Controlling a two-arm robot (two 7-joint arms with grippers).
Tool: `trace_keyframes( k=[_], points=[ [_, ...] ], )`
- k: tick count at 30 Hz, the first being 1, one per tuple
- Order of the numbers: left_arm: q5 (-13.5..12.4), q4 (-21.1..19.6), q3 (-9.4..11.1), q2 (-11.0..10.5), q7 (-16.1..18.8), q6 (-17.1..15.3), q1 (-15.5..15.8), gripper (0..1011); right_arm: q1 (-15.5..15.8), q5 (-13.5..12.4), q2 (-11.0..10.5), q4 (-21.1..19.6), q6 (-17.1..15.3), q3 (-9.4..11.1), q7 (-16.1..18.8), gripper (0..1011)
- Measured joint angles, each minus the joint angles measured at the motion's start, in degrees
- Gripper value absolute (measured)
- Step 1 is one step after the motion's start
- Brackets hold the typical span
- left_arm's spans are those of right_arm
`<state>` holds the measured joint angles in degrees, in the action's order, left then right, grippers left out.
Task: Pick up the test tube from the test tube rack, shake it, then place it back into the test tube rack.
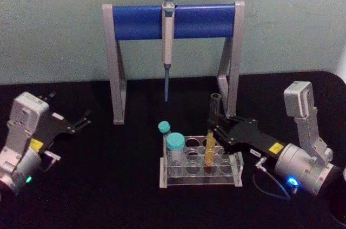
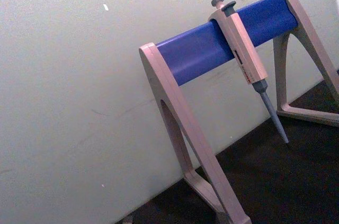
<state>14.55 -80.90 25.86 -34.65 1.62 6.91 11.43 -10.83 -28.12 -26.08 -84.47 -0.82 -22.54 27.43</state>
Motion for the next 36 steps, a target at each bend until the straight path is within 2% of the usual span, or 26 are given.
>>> trace_keyframes(
  k=[2, 3, 10, 11, 15, 17, 19, 22, 23, 26, 32, 36],
  points=[
    [0.0, 0.0, 0.0, 0.0, 0.0, 0.0, 0.0, 1010, 0.0, 0.0, 0.0, 0.0, 0.0, 0.0, 0.0, 278],
    [0.0, 0.0, 0.0, 0.0, 0.0, 0.0, 0.0, 1009, 0.0, 0.0, 0.0, 0.0, 0.0, 0.0, 0.0, 334],
    [0.0, 0.0, 0.0, 0.0, 0.0, 0.0, 0.0, 1010, 0.0, 0.0, 0.0, 0.0, 0.0, 0.0, 0.0, 559],
    [0.0, 0.0, 0.0, 0.0, 0.0, 0.0, 0.0, 1010, 0.0, 0.0, 0.0, 0.0, 0.0, 0.0, 0.1, 559],
    [0.0, 0.0, 0.0, 0.0, 0.0, 0.0, 0.0, 1010, 0.0, -0.1, 0.0, 0.0, 0.0, 0.0, 0.1, 736],
    [0.0, 0.0, 0.0, 0.0, 0.0, 0.0, 0.0, 1010, 0.0, -0.1, 0.0, 0.0, 0.0, 0.0, 0.1, 761],
    [0.0, 0.0, 0.0, 0.0, 0.0, 0.0, 0.0, 1009, 0.0, -0.1, 0.0, 0.0, 0.0, 0.0, 0.1, 854],
    [0.0, 0.0, 0.0, 0.0, 0.0, 0.0, 0.0, 1010, 0.0, -0.1, 0.0, 0.0, 0.0, 0.0, 0.1, 904],
    [0.0, 0.0, 0.0, 0.0, 0.0, 0.0, 0.0, 1010, 0.0, -0.1, 0.0, 0.0, 0.0, 0.0, 0.1, 952],
    [0.0, 0.0, 0.0, 0.0, 0.0, 0.0, 0.0, 1009, 0.0, -0.1, 0.0, 0.0, 0.0, 0.0, 0.1, 1000],
    [0.0, 0.0, 0.0, 0.0, 0.0, 0.0, 0.0, 1010, 0.0, -0.1, 0.0, 0.0, 0.0, 0.0, 0.1, 1000],
    [0.0, 0.0, 0.0, 0.0, 0.0, 0.0, 0.0, 1010, 1.1, -0.5, -0.8, -0.8, 0.7, 0.8, 0.2, 1000]
  ],
)
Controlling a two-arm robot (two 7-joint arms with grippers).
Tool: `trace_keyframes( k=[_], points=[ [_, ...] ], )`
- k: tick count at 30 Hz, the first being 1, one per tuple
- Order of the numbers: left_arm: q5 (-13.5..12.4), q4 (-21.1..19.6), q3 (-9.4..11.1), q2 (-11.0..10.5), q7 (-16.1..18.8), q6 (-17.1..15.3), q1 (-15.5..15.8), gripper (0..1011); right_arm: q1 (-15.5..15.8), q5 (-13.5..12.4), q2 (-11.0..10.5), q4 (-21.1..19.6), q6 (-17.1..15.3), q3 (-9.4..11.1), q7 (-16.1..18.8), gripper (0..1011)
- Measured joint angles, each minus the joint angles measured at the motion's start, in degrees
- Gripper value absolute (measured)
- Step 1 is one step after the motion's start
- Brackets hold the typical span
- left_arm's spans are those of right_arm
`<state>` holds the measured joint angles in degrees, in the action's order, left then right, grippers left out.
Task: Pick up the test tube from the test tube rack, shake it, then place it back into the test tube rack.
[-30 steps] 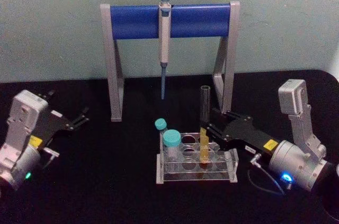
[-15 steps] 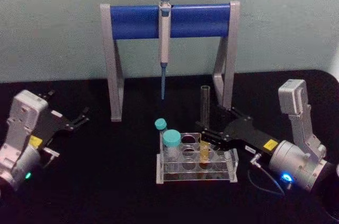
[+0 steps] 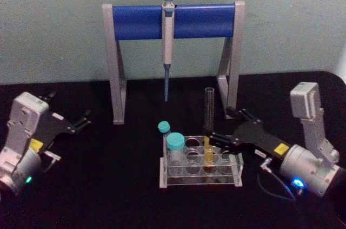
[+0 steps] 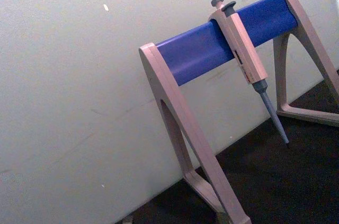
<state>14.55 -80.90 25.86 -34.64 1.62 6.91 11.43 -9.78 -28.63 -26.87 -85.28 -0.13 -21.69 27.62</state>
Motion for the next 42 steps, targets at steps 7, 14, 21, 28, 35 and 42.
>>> trace_keyframes(
  k=[7, 14, 21, 28, 35, 42],
  points=[
    [0.0, 0.0, 0.0, 0.0, 0.0, 0.0, 0.0, 1009, 3.4, -0.3, -1.4, -2.7, 2.2, 2.9, -1.9, 1000],
    [0.0, 0.0, 0.0, 0.0, 0.0, 0.0, 0.0, 1010, 7.8, 2.0, -1.7, -4.6, 5.1, 6.5, -6.3, 1000],
    [0.0, 0.0, 0.0, 0.0, 0.0, 0.0, 0.0, 1009, 10.2, 5.8, -0.2, -3.6, 6.9, 8.0, -10.7, 1000],
    [0.0, 0.0, 0.0, 0.0, 0.0, 0.0, 0.0, 1010, 11.1, 10.5, 2.7, -0.5, 8.8, 8.3, -15.7, 1000],
    [0.0, 0.0, 0.0, 0.0, 0.0, 0.0, 0.0, 1010, 11.0, 12.7, 4.8, 2.4, 9.3, 8.5, -17.0, 1000],
    [0.0, 0.0, 0.0, 0.0, 0.0, 0.0, 0.0, 1010, 10.6, 13.6, 6.0, 4.0, 8.9, 8.5, -16.2, 1000]
  ],
)
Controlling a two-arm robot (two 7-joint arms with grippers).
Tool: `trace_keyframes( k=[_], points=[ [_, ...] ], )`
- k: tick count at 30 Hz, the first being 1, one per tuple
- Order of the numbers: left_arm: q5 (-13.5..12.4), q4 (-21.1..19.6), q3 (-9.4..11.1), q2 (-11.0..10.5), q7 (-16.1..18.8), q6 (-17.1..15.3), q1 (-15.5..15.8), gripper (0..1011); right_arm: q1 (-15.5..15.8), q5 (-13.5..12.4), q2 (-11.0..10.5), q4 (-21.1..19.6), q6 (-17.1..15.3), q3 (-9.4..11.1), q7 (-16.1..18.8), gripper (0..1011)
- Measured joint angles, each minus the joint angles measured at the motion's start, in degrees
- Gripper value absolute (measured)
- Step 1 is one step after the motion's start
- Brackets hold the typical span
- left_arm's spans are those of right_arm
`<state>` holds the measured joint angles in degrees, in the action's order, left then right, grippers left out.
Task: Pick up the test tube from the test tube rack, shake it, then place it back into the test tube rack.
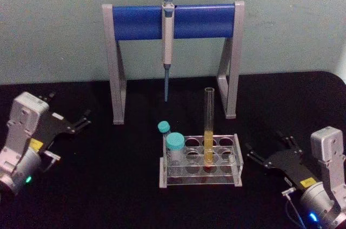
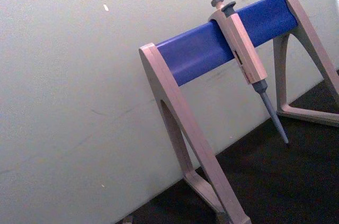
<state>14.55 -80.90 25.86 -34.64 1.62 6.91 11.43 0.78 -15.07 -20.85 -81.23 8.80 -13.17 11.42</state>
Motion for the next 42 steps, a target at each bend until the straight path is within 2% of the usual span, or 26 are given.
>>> trace_keyframes(
  k=[8, 42],
  points=[
    [0.0, 0.0, 0.0, 0.0, 0.0, 0.0, 0.0, 1010, -0.3, 1.1, 0.9, 1.0, -0.6, 0.2, 0.8, 1000],
    [0.0, 0.0, 0.0, 0.0, 0.0, 0.0, 0.0, 1010, -0.3, 0.9, 0.8, 0.8, -0.6, 0.1, 0.8, 1000]
  ],
)
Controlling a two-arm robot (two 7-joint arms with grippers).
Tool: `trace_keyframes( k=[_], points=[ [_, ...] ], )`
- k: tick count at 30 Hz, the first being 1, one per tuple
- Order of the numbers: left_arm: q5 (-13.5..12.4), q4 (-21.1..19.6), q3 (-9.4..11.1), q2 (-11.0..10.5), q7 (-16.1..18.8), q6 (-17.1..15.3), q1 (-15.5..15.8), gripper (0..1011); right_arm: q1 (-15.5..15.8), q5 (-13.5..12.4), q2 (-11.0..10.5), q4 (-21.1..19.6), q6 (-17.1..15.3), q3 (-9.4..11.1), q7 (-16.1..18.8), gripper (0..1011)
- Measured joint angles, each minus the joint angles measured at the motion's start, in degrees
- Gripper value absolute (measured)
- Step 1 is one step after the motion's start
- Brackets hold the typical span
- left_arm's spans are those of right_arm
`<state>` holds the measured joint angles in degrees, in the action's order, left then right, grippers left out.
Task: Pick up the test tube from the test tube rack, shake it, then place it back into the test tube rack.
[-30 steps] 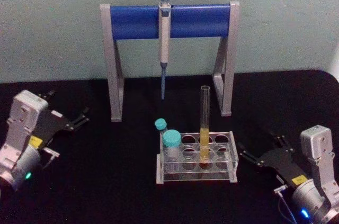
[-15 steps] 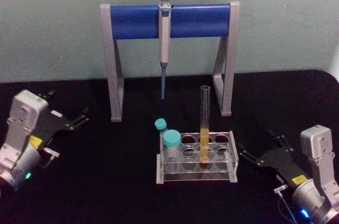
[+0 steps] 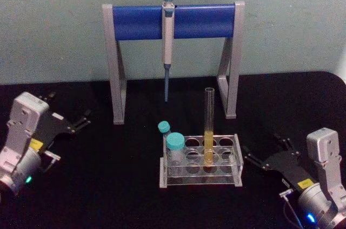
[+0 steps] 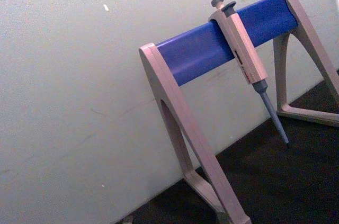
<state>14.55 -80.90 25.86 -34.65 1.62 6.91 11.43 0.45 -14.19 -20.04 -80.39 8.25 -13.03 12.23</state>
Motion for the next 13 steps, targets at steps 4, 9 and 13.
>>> trace_keyframes(
  k=[4, 9, 13],
  points=[
    [0.0, 0.0, 0.0, 0.0, 0.0, 0.0, 0.0, 1010, 0.0, 0.0, 0.0, 0.0, 0.0, 0.0, 0.0, 1000],
    [0.0, 0.0, 0.0, 0.0, 0.0, 0.0, 0.0, 1010, 0.0, 0.0, 0.0, 0.0, 0.0, 0.0, 0.0, 1000],
    [0.0, 0.0, 0.0, 0.0, 0.0, 0.0, 0.0, 1010, 0.0, 0.0, 0.0, 0.0, 0.0, 0.0, 0.0, 1000]
  ],
)
